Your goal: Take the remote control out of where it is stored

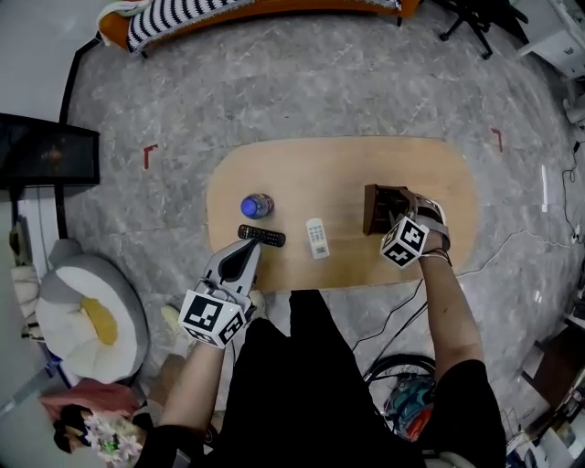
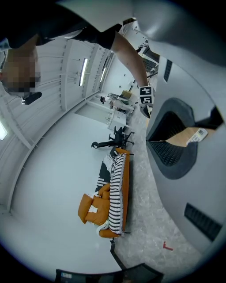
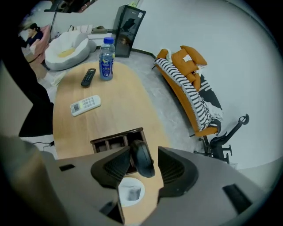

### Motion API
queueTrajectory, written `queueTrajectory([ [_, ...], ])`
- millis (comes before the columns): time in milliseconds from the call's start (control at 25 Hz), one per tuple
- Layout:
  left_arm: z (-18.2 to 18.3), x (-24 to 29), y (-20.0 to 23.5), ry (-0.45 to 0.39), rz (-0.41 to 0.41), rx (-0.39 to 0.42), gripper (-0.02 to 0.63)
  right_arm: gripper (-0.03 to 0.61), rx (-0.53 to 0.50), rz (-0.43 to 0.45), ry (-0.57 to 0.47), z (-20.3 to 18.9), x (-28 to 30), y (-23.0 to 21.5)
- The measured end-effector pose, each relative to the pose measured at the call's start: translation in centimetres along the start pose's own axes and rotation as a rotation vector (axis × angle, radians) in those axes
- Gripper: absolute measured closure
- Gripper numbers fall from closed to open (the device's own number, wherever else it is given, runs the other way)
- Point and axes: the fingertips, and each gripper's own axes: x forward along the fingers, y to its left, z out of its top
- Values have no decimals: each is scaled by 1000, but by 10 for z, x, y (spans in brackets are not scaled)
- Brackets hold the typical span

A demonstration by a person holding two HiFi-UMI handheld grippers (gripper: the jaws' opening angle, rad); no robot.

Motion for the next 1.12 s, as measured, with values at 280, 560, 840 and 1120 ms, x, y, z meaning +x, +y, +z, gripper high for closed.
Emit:
queueTrajectory([
  [280,-6,-7,6,7,11,-12,606,396,-67,30,74,-1,15,7],
  [560,-10,-17,11,2,8,-17,606,445,-60,30,82,2,8,7],
  [840,-3,-27,8,-10,-25,-3,606,459,-32,-4,80,4,-23,4],
  [1120,5,-35,-1,-36,-71,15,606,462,7,-61,78,3,-63,1],
])
